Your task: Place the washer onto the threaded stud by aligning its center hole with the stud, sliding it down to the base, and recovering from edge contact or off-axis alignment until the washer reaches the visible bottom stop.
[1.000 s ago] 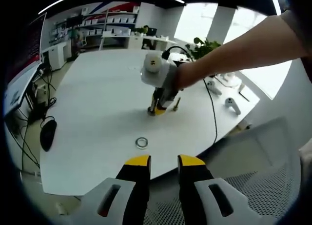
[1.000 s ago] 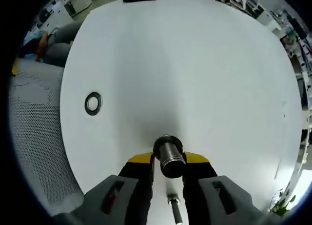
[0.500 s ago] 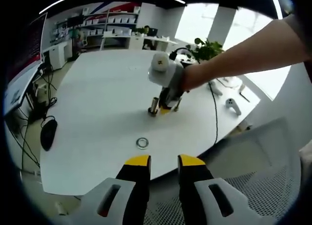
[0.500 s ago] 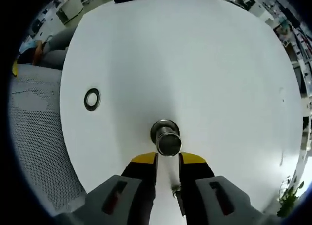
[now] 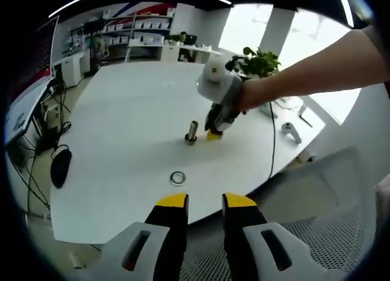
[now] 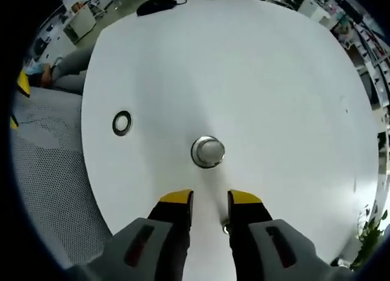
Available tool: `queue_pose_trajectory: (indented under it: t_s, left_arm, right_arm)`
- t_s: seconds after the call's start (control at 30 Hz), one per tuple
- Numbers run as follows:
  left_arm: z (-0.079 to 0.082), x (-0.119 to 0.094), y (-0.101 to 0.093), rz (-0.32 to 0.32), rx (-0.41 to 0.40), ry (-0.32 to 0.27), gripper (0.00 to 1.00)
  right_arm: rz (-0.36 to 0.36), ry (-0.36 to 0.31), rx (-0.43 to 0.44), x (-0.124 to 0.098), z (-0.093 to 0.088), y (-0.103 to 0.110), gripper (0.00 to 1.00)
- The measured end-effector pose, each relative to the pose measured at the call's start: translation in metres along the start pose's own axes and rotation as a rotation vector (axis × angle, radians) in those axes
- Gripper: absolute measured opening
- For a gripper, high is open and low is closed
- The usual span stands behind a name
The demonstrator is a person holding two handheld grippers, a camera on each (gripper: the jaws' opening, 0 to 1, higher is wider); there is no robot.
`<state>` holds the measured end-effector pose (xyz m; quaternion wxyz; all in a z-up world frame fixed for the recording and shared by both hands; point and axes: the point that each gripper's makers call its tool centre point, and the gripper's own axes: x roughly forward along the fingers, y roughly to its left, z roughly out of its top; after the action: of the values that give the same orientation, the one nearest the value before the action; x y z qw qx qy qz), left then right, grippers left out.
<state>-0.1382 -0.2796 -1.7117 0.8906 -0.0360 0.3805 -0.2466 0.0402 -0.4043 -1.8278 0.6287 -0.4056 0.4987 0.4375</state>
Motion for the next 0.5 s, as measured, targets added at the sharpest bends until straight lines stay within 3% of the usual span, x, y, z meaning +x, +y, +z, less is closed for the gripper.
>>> queue_pose_trajectory:
  t_s: [0.5]
  left_arm:
    - [0.0, 0.0, -0.002, -0.01, 0.005, -0.004, 0.2]
  right_arm:
    - [0.013, -0.09, 0.087, -0.02, -0.001, 0.029, 0.29]
